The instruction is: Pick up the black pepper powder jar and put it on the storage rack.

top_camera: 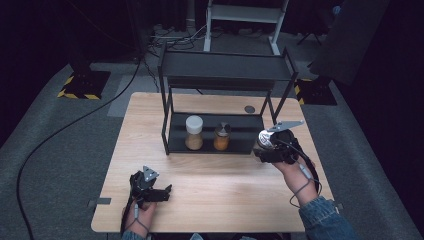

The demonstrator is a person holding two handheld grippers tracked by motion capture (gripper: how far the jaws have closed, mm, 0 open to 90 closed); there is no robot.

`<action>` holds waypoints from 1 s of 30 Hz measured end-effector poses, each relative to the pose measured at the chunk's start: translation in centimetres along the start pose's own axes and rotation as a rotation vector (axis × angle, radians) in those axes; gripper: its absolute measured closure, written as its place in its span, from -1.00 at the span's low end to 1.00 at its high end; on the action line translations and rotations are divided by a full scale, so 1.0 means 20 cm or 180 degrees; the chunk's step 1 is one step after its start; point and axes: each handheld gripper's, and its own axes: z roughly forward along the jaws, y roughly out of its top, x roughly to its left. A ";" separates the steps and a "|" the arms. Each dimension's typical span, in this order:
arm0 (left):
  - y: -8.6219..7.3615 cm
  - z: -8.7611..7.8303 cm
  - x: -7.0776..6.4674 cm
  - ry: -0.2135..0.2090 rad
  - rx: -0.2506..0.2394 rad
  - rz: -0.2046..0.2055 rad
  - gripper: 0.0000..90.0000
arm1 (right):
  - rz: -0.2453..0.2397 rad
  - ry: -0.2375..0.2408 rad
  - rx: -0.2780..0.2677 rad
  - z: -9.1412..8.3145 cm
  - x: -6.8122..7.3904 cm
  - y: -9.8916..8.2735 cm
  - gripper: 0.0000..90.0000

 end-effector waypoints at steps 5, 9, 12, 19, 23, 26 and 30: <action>0.00 0.00 0.00 0.0001 0.0000 -0.0004 -0.94 | -0.0005 -0.0017 -0.0013 0.04 -0.03 0.06 -0.33; 0.00 0.00 0.00 0.0003 -0.0004 -0.0006 -0.94 | 0.0020 -0.0027 -0.0017 0.09 -0.06 0.09 -0.33; 0.00 0.00 0.00 0.0004 -0.0004 -0.0007 -0.94 | 0.0057 -0.0029 -0.0015 0.12 -0.09 0.11 -0.33; 0.00 0.00 0.00 0.0007 0.0001 -0.0010 -0.94 | 0.0013 -0.0057 -0.0021 0.22 -0.12 0.13 -0.33; 0.00 0.00 0.00 0.0004 -0.0004 -0.0008 -0.94 | 0.0026 -0.0074 0.0027 0.28 -0.13 0.15 -0.33; 0.00 0.00 0.00 0.0006 -0.0001 -0.0009 -0.94 | 0.0048 -0.0074 0.0039 0.33 -0.14 0.15 -0.33; 0.00 0.00 0.00 0.0006 0.0000 -0.0006 -0.94 | 0.0070 -0.0099 0.0064 0.39 -0.14 0.15 -0.33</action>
